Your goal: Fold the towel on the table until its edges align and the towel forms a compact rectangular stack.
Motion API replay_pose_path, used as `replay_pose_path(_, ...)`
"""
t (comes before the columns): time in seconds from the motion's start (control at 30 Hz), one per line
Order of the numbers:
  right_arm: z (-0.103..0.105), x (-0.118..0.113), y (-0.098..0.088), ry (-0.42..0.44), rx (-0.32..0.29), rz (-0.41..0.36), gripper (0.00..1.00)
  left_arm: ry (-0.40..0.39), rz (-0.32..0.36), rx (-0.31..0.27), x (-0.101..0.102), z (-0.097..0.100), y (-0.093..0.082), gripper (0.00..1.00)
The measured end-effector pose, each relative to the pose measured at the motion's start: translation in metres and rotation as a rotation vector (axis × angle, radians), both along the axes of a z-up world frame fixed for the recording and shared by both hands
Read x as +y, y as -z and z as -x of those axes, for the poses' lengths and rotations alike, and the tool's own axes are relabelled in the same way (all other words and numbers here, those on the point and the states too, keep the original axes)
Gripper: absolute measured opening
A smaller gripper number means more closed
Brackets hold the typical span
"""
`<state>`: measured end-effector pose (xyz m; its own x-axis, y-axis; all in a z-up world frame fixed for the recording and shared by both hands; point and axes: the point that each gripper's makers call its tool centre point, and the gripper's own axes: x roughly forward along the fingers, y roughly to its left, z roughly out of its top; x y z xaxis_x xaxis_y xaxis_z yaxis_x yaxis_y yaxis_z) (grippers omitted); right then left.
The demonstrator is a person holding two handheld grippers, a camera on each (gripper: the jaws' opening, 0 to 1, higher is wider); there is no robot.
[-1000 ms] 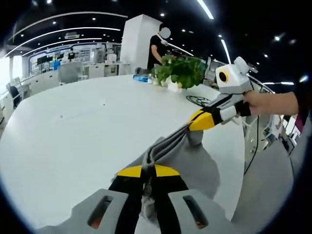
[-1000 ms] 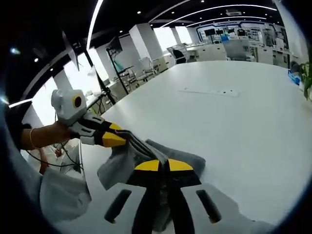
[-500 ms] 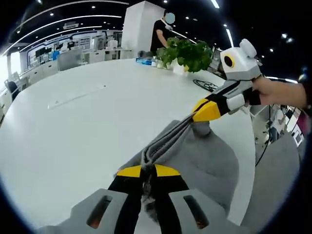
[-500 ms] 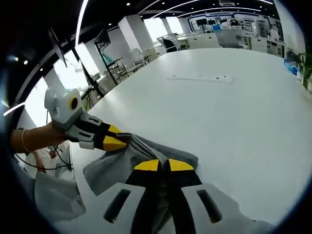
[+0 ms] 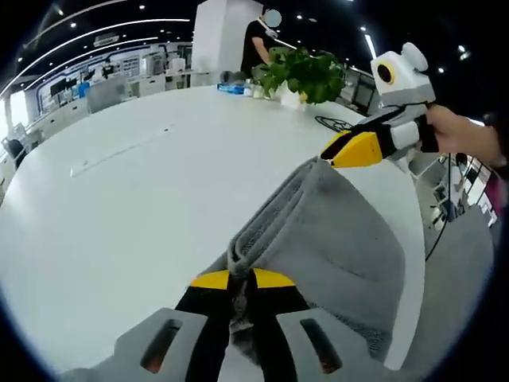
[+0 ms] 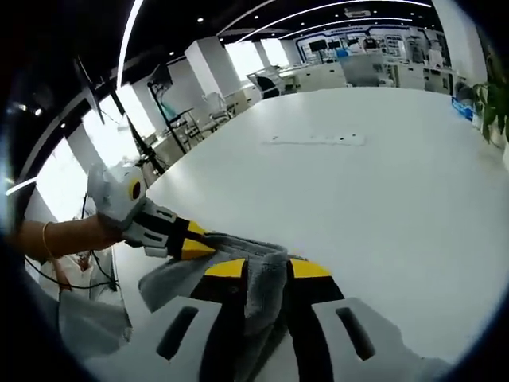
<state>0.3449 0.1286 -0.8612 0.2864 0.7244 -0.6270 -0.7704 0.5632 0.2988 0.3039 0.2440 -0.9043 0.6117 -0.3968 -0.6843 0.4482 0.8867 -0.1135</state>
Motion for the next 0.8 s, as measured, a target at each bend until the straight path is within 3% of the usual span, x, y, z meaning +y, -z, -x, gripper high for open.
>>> replay_pose_path(0.1, -0.002, -0.002, 0.008, 0.031, 0.006, 0.011, 0.15, -0.006, 0.012, 0.008, 0.001, -0.001, 0.001, 0.10)
replay_pose_path(0.2, -0.002, -0.002, 0.017, 0.062, 0.064, -0.001, 0.06, -0.002, 0.015, 0.010, 0.000, -0.001, 0.002, 0.10)
replay_pose_path(0.37, -0.008, -0.006, 0.028, 0.083, 0.066, 0.024, 0.05, 0.029, -0.004, 0.009, -0.001, -0.007, 0.005, 0.10)
replay_pose_path(0.5, -0.011, -0.010, 0.040, 0.057, 0.046, 0.075, 0.04, 0.045, -0.002, -0.008, -0.001, -0.012, 0.006, 0.09)
replay_pose_path(0.8, -0.022, -0.007, 0.044, 0.025, -0.005, 0.113, 0.04, 0.037, 0.013, -0.024, -0.001, -0.023, 0.006, 0.09)
